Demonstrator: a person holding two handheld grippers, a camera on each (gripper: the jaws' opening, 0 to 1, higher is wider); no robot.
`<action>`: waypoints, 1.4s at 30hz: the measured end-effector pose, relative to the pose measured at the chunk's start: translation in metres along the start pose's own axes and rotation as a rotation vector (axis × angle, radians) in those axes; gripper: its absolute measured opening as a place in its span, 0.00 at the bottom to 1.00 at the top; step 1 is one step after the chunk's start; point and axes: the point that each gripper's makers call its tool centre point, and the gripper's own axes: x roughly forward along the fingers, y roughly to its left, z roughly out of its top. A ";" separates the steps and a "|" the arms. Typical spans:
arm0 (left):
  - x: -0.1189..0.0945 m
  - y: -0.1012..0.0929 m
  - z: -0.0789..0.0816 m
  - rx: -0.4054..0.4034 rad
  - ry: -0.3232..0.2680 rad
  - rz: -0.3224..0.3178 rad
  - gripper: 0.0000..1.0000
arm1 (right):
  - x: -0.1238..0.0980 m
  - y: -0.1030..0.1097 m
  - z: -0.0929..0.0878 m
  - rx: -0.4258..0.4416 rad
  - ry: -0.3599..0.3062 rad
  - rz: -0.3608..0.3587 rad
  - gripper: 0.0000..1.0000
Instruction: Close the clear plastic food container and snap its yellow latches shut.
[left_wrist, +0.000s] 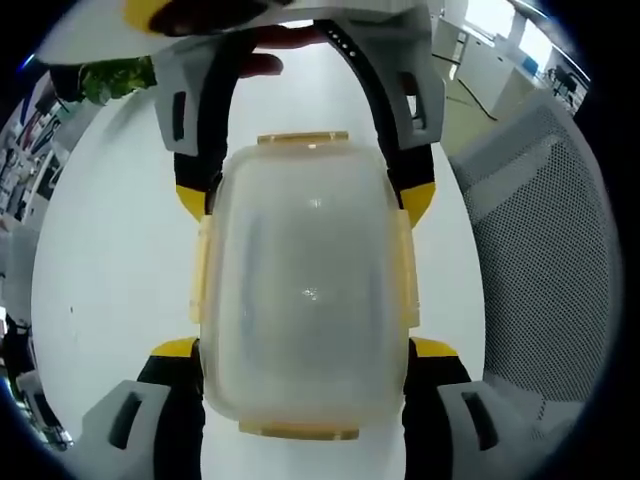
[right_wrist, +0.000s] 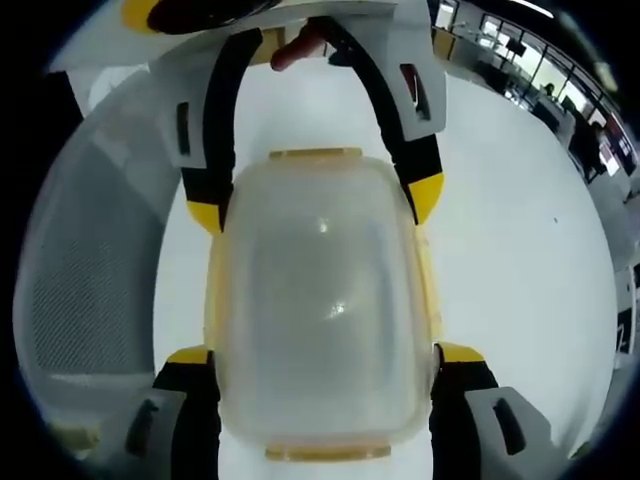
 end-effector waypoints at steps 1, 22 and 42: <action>0.000 0.000 -0.001 0.001 0.001 0.000 0.82 | 0.001 0.000 0.001 0.001 0.004 0.000 0.88; -0.013 -0.005 -0.038 -0.017 -0.017 0.007 0.82 | 0.016 0.006 0.037 -0.012 0.001 0.004 0.88; -0.019 -0.003 -0.060 -0.041 -0.040 0.004 0.84 | 0.027 0.006 0.058 -0.027 0.020 0.012 0.89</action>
